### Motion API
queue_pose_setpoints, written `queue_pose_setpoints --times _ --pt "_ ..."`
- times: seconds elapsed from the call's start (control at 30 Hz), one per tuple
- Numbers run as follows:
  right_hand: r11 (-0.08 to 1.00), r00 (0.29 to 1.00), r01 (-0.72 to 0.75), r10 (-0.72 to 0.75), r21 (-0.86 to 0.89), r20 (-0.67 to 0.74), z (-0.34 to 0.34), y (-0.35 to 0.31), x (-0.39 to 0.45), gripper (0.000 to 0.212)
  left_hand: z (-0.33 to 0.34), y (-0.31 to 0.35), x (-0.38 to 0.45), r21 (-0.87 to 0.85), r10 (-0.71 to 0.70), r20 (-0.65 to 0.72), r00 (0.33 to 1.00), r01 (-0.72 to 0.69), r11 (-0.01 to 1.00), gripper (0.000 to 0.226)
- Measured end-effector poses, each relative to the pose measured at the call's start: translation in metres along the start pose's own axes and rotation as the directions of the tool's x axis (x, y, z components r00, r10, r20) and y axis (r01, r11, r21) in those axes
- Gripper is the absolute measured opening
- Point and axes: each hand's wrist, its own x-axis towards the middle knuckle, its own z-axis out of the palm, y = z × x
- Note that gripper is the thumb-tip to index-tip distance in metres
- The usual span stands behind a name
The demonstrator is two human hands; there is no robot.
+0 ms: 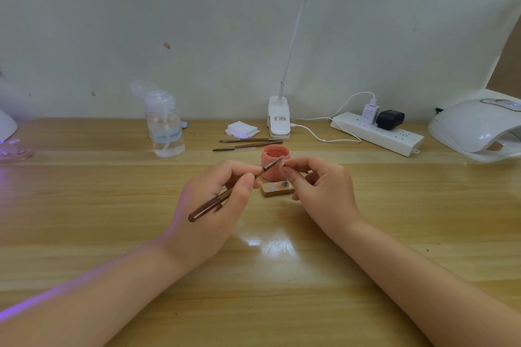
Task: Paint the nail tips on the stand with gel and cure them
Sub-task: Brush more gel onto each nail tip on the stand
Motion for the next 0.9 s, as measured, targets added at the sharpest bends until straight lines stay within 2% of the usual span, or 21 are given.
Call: queue_pose_setpoints --times 0.13,0.3,0.47,0.6,0.9 --pt "1.0 1.0 0.001 -0.002 0.011 0.009 0.0 -0.0018 -0.0003 0.024 -0.0024 0.0008 -0.0011 0.015 0.043 -0.005 0.999 -0.042 0.999 0.02" --pt "1.0 1.0 -0.004 0.004 0.011 0.007 0.0005 -0.0001 0.0004 0.01 -0.0008 0.0015 0.0001 -0.009 0.031 -0.024 0.999 -0.031 0.999 0.019" --pt "1.0 1.0 -0.007 0.007 0.011 0.006 -0.0008 0.0003 -0.0001 0.015 -0.0015 0.0022 -0.0016 0.037 0.046 0.01 0.999 -0.046 0.998 0.018" --pt "0.999 1.0 -0.02 0.02 0.026 0.003 0.0007 0.0011 0.0005 0.012 -0.0015 0.0024 -0.0018 -0.032 0.034 -0.026 0.999 -0.034 0.999 0.02" --pt "0.999 0.999 -0.037 0.037 0.032 -0.007 -0.0008 0.004 0.0013 0.009 -0.0024 -0.0008 -0.0027 -0.048 0.019 -0.004 1.0 -0.019 0.999 0.021"
